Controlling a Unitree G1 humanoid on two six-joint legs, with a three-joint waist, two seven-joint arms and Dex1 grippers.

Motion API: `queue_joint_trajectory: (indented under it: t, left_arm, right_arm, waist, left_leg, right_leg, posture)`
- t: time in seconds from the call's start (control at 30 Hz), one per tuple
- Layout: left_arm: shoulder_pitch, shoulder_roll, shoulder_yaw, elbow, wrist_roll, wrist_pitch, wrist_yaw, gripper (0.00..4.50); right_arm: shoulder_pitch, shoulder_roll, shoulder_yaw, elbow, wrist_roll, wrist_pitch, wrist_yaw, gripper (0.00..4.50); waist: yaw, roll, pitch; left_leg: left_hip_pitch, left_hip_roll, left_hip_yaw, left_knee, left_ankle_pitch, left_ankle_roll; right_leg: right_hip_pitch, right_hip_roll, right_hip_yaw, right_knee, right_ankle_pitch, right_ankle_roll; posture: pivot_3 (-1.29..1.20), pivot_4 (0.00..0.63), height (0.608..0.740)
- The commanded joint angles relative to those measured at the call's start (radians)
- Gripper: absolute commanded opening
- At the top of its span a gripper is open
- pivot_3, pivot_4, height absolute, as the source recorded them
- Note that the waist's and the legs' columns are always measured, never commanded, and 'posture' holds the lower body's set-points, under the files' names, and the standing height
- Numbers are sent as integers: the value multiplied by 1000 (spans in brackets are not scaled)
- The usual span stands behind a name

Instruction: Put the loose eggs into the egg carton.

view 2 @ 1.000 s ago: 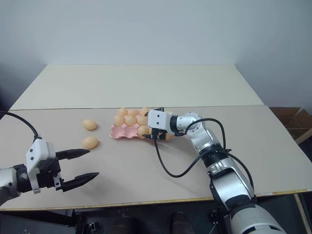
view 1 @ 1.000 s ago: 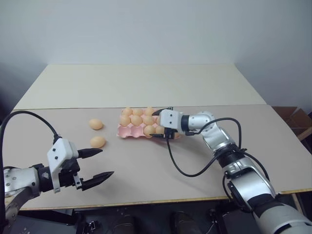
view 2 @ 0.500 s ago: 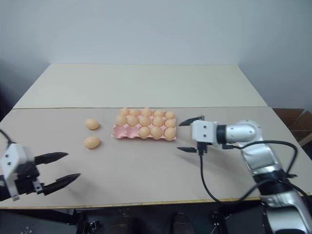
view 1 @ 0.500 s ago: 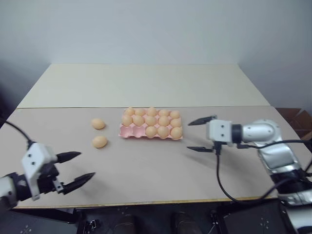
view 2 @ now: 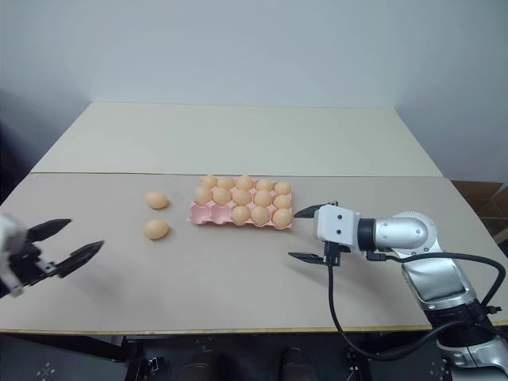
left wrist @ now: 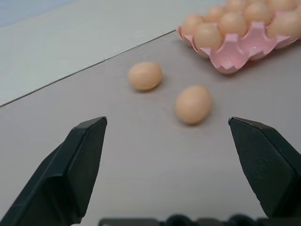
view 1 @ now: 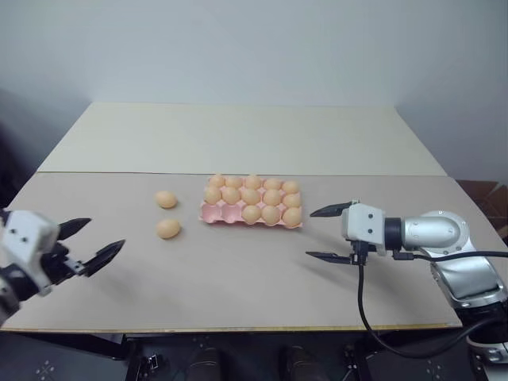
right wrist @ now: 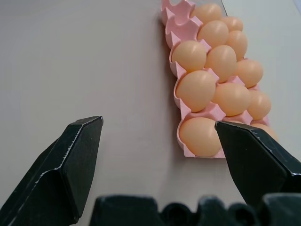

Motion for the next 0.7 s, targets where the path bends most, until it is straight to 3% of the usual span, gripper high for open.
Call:
queue_joint_trajectory:
  t: [0.03, 0.3, 0.7]
  left_arm:
    - [-104, -22, -99, 72, 38, -58, 27, 4500]
    - [-314, -84, -299, 277, 92, -134, -2, 4500]
    - [-443, -108, -480, 553, 235, -287, -54, 4500]
  right_arm:
    - [0, -3, -30, -47, 20, 17, -19, 4463]
    - [64, -18, -69, -112, 11, 58, -65, 4463]
    - [115, -24, -107, -176, -9, 114, -149, 4463]
  waist:
    - [-1, 0, 0]
    - [0, -1, -1]
    - [0, -1, -1]
  left_leg:
    - [0, 0, 0, 0, 0, 0]
    - [0, 0, 0, 0, 0, 0]
    - [0, 0, 0, 0, 0, 0]
  right_leg:
    - [0, 0, 0, 0, 0, 0]
    - [1, 0, 0, 0, 3, 5]
    - [1, 0, 0, 0, 4, 6]
  posture:
    - [0, 150, 740]
    - [0, 150, 740]
    - [0, 150, 740]
